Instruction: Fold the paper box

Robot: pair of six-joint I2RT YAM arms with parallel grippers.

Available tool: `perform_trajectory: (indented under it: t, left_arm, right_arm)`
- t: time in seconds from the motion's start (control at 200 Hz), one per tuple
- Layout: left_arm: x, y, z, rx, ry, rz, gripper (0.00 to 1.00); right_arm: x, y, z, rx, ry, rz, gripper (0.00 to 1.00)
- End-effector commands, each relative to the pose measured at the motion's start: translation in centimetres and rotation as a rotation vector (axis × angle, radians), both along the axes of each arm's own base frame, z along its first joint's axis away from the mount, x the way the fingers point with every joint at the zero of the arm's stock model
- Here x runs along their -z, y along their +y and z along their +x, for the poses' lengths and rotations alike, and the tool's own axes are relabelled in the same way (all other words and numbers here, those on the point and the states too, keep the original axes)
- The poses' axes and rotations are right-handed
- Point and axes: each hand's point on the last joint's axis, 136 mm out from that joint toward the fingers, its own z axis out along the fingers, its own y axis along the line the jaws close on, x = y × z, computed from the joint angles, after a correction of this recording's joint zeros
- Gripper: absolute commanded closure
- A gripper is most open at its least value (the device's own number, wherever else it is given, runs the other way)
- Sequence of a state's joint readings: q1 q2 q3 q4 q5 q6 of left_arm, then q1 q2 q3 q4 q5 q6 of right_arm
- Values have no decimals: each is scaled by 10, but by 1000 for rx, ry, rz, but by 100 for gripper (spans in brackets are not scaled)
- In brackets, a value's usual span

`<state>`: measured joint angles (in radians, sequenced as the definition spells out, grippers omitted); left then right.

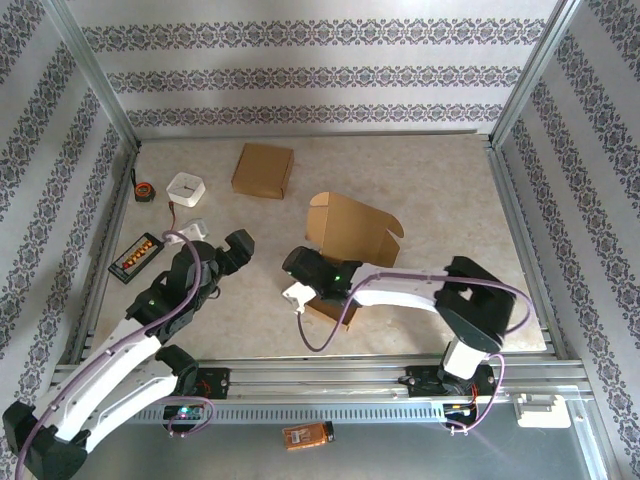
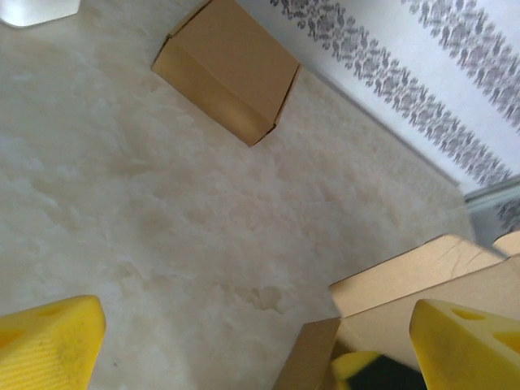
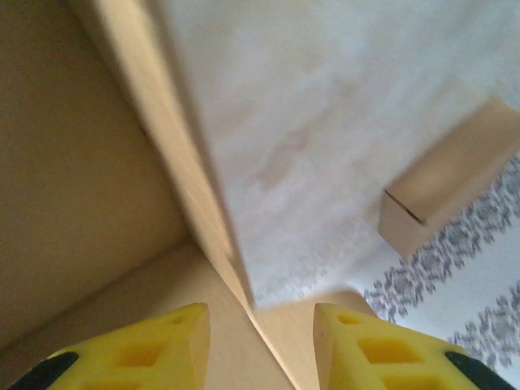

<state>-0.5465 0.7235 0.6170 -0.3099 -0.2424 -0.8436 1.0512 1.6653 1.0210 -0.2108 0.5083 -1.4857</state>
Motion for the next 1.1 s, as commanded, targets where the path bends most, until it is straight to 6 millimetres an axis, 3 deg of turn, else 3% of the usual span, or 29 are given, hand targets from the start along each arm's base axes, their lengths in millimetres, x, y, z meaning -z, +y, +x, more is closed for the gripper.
perform_trajectory:
  t: [0.0,0.075,0.145,0.24,0.315,0.42,0.565,0.665,0.794,0.854,0.994,1.094]
  left_arm:
    - [-38,-13,14,171,-142,228,3]
    - [-45,-33,14,368,-170,407,1]
    - [-46,-42,16,477,-158,522,1]
    - [-46,-63,20,647,-184,547,1]
    - [-45,-87,21,814,-237,535,1]
    - [-49,-124,14,1056,-385,540,1]
    - [-44,-146,17,1244,-514,626,0]
    - [-37,-152,31,1267,-536,680,0]
    - [-32,-161,52,1298,-542,695,0]
    - [-26,-165,61,1321,-530,681,0]
    - [-16,-175,75,1393,-492,633,0]
    - [-9,-180,89,1413,-458,644,0]
  right_arm:
    - [-64,-1,4,132,15,221,59]
    - [-102,-9,2,312,94,468,51]
    - [-138,-32,-3,560,202,749,39]
    - [-170,-81,-12,911,386,1141,31]
    - [-177,-128,-21,1202,489,1393,20]
    - [-165,-167,-42,1468,682,1551,13]
    - [-136,-183,-62,1612,805,1516,5]
    - [-112,-188,-59,1675,808,1449,2]
    - [-91,-188,-38,1648,749,1412,2]
    - [-87,-186,-30,1635,731,1398,11]
    - [-79,-187,-25,1618,702,1347,40]
    - [-78,-189,-24,1603,679,1342,50]
